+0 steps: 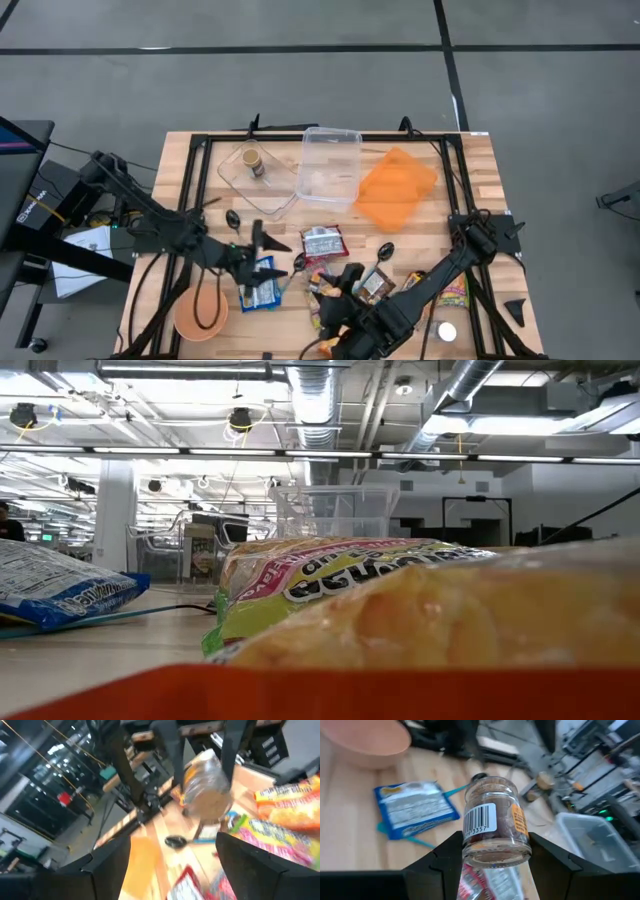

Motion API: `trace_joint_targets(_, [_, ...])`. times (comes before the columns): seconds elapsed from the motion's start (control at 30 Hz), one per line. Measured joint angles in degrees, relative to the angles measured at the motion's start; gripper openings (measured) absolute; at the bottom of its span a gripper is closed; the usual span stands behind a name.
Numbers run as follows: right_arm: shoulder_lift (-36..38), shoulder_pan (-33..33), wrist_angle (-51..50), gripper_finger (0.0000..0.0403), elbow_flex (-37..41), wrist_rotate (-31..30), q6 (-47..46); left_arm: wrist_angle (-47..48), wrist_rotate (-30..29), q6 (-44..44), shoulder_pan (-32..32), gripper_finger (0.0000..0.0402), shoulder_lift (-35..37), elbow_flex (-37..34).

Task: Pick & Place Food Item
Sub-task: Put the brown seasoning bottle into the transparent bin

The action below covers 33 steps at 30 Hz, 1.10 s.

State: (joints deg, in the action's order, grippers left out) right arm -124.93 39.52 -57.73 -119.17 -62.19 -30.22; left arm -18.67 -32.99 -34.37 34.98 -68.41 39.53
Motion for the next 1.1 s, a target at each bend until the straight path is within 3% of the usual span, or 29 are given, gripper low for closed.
trace_joint_targets(0.27, [0.17, -0.75, -0.52, 0.0180, 0.00, 0.15, 0.11, -12.74, 3.57, -5.50, 0.01, 0.0311, -8.32, -0.02])
trace_joint_targets(0.57, [0.16, -1.58, 1.02, 0.0180, 0.00, 0.31, 0.88, -15.19, 5.80, -5.29, -0.36, 0.0312, -9.24, -0.02])
trace_joint_targets(0.83, [0.16, -1.87, 9.69, 0.0180, 0.02, 0.87, 10.18, -15.30, 5.95, -5.25, -0.37, 0.0307, -9.24, -0.02])
trace_joint_targets(1.1, [0.14, -1.83, 9.96, 0.0180, 0.02, 1.68, 10.71, -15.24, 5.95, -3.58, -0.37, 0.0282, -9.24, -0.02])
